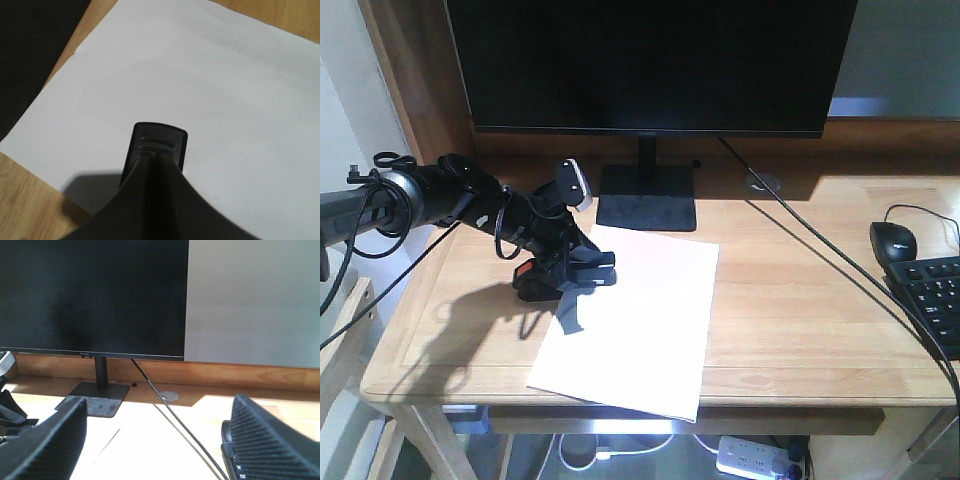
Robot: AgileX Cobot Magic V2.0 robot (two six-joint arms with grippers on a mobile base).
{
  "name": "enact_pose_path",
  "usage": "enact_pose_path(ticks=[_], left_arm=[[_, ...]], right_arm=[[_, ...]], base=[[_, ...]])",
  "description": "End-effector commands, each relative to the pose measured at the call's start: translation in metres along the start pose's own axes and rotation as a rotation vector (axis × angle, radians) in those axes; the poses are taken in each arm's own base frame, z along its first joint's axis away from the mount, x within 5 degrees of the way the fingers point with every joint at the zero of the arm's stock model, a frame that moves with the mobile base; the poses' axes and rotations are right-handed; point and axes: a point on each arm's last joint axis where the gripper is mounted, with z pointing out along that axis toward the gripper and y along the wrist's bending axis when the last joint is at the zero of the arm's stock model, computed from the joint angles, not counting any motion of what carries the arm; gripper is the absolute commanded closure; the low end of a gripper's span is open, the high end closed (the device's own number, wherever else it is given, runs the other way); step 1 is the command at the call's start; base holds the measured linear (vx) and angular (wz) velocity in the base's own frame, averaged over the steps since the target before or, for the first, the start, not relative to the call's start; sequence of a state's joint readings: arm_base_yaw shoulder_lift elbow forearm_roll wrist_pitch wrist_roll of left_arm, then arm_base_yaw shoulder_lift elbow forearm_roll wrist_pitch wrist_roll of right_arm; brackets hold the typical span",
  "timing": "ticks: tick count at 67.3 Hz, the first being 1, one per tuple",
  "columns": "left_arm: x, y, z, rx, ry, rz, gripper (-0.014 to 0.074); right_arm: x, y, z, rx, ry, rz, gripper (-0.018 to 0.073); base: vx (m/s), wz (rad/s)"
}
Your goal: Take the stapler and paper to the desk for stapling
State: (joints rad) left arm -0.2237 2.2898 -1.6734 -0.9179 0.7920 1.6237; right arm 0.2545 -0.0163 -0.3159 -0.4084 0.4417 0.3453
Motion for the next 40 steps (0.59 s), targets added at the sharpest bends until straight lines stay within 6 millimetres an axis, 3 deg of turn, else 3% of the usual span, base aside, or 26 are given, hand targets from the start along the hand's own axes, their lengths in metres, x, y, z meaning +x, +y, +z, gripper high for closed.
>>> enact_pose_path(ticks=[1, 40], left_arm=[[-0.0051, -0.0035, -0.008, 0.015, 0.033, 0.052, 0.0603], [-0.003, -0.0035, -0.0081, 0.016, 0.056, 0.073, 0.0603]], right_arm=[[-0.0134, 0.0006, -0.0038, -0.01, -0.092, -0.018, 0.0], [-0.0134, 0.0006, -0.0038, -0.01, -0.092, -0.018, 0.0]], base=[[0.0, 0.0], [0.0, 0.0]])
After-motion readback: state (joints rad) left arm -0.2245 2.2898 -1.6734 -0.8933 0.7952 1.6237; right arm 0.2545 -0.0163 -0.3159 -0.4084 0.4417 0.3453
